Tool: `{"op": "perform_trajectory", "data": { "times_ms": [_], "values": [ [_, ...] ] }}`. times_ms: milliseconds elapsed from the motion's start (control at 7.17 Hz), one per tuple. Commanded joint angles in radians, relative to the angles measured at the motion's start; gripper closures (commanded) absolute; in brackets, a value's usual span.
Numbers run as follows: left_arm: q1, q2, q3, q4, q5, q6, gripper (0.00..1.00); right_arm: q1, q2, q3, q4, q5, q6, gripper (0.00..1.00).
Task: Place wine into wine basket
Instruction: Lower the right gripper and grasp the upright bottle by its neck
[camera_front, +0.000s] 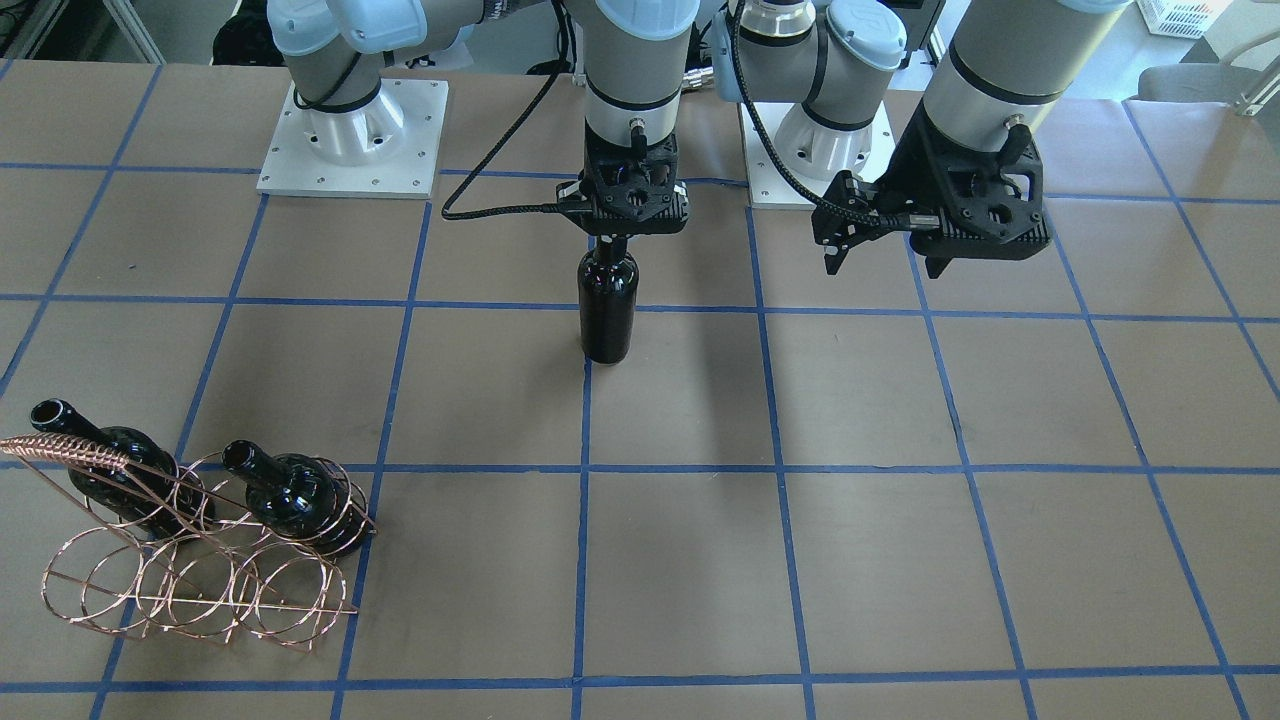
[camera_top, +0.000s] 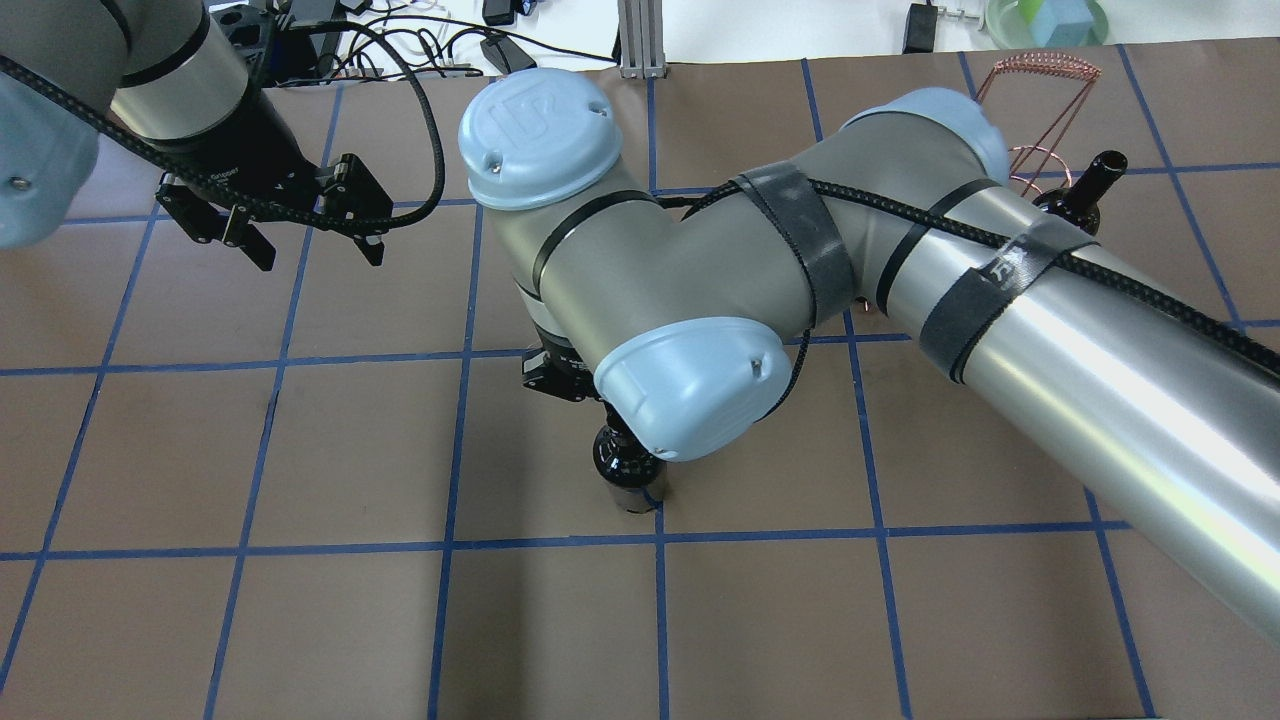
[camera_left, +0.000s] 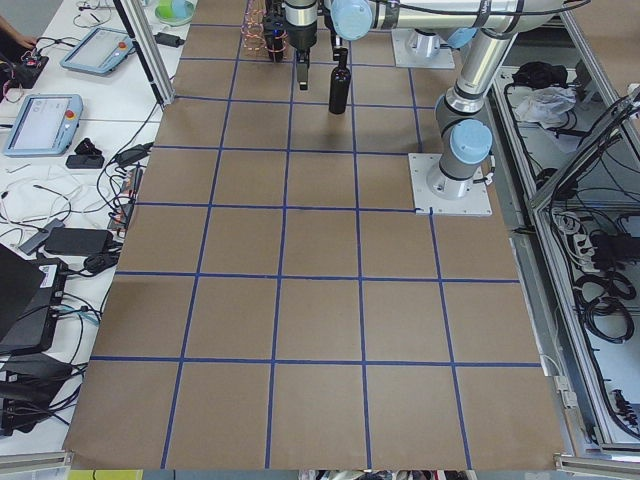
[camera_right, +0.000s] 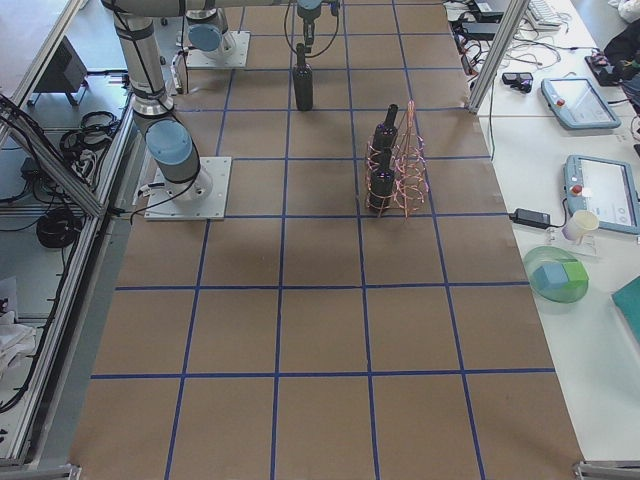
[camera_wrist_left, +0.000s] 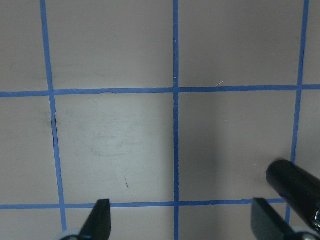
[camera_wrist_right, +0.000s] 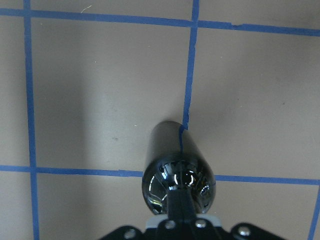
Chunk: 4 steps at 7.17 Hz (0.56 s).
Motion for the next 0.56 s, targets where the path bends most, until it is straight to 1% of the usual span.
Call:
{"op": "perform_trajectory", "data": {
  "times_ms": [0,140,419],
  "values": [
    [0.0,0.0,0.0,0.0,0.0,0.0,0.0,-0.01,-0.002,-0.006,-0.001,0.021,-0.002,0.24],
    [0.0,0.0,0.0,0.0,0.0,-0.001,0.0,-0.01,-0.002,-0.005,-0.001,0.023,0.0,0.16],
    [-0.002,0.0,0.0,-0.001,0.0,-0.006,0.0,-0.01,-0.002,-0.005,0.015,0.02,0.001,0.05]
  ]
}}
